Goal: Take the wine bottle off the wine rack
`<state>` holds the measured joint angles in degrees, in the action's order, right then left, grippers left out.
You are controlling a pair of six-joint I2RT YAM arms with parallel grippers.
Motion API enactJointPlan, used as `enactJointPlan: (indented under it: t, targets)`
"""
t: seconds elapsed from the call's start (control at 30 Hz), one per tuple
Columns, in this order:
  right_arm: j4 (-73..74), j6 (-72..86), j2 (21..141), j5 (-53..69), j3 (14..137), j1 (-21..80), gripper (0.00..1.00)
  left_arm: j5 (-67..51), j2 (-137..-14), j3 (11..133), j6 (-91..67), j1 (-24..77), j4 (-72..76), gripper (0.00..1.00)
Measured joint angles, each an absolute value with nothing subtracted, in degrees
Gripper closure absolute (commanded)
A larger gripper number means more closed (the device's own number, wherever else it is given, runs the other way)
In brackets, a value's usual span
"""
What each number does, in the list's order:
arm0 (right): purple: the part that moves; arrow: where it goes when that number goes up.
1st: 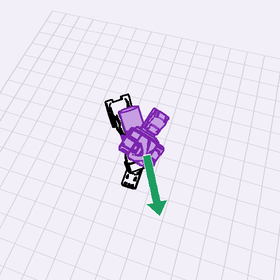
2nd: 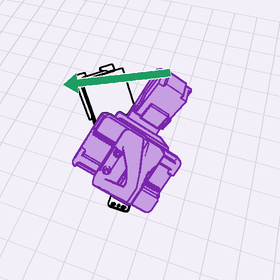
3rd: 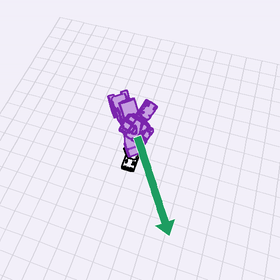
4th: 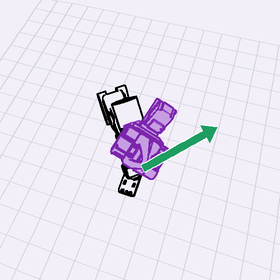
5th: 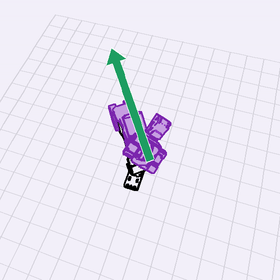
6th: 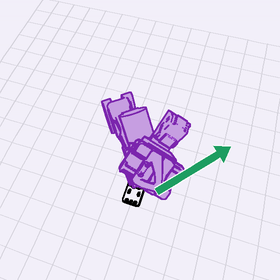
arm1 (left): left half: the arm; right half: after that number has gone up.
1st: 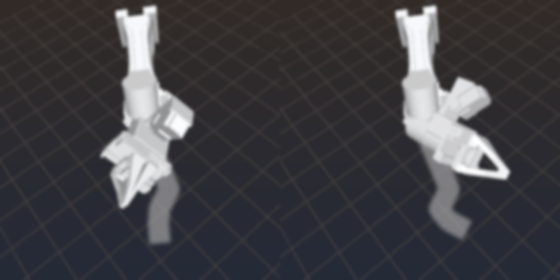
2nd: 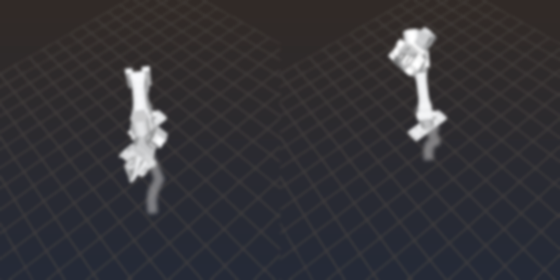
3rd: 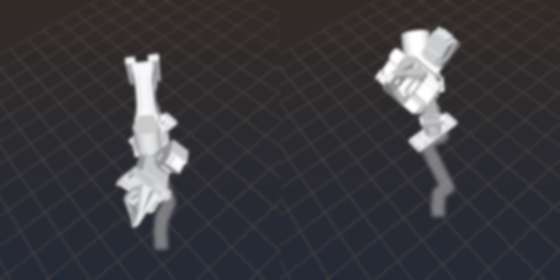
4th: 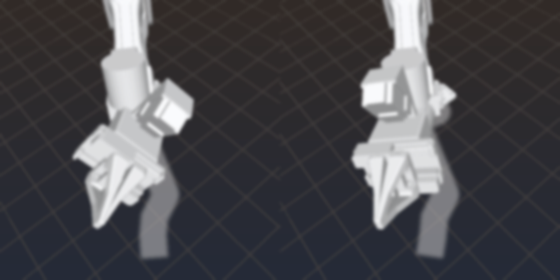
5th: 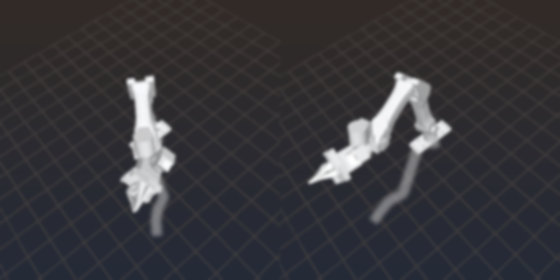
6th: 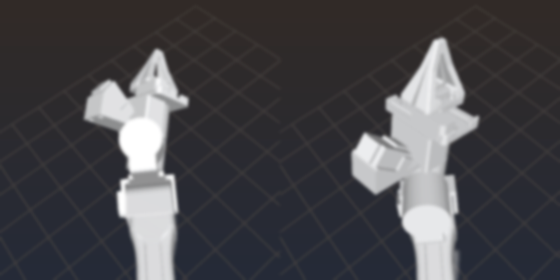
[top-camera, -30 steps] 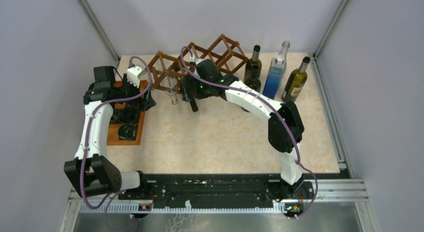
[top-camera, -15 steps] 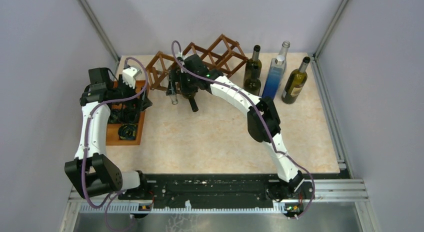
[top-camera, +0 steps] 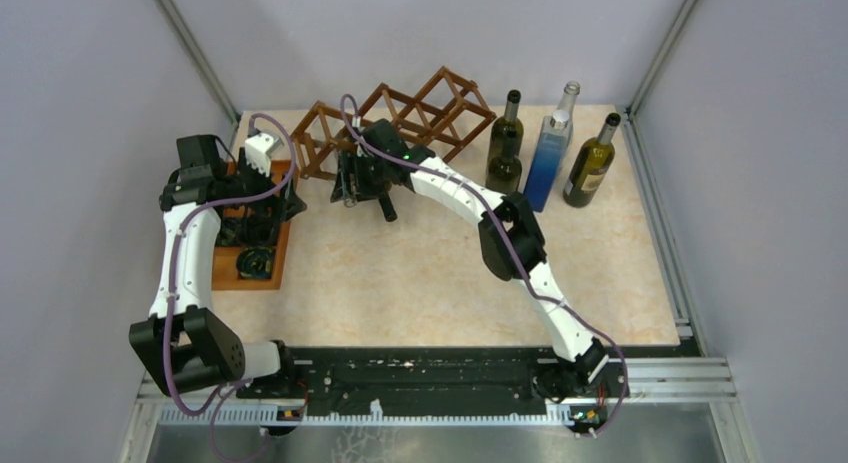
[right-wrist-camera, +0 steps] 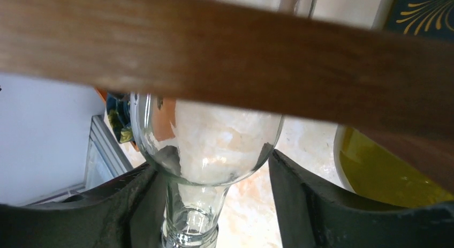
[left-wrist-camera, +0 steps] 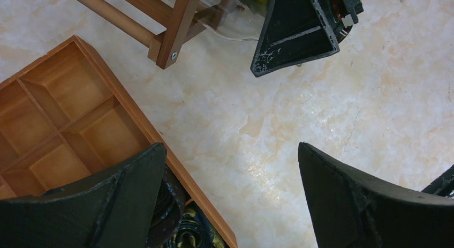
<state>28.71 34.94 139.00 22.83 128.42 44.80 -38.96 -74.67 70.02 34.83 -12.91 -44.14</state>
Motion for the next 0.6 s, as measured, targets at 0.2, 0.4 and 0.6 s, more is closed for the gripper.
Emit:
enactJointPlan:
  t: [0.2, 0.4, 0.6]
  targets:
    - [26.3, 37.7, 139.2, 23.8, 128.4, 44.9, 0.48, -39.7, -74.3, 69.7, 35.1, -12.9, -43.9, 0.01]
    - [23.0, 40.3, 139.2, 23.2, 127.3, 45.3, 0.68, -40.2, -73.3, 68.7, 35.9, -12.9, -43.9, 0.01]
    - [16.7, 41.3, 137.2, 21.2, 121.4, 45.6, 0.98, -41.5, -71.5, 67.2, 37.7, -12.9, -44.1, 0.01]
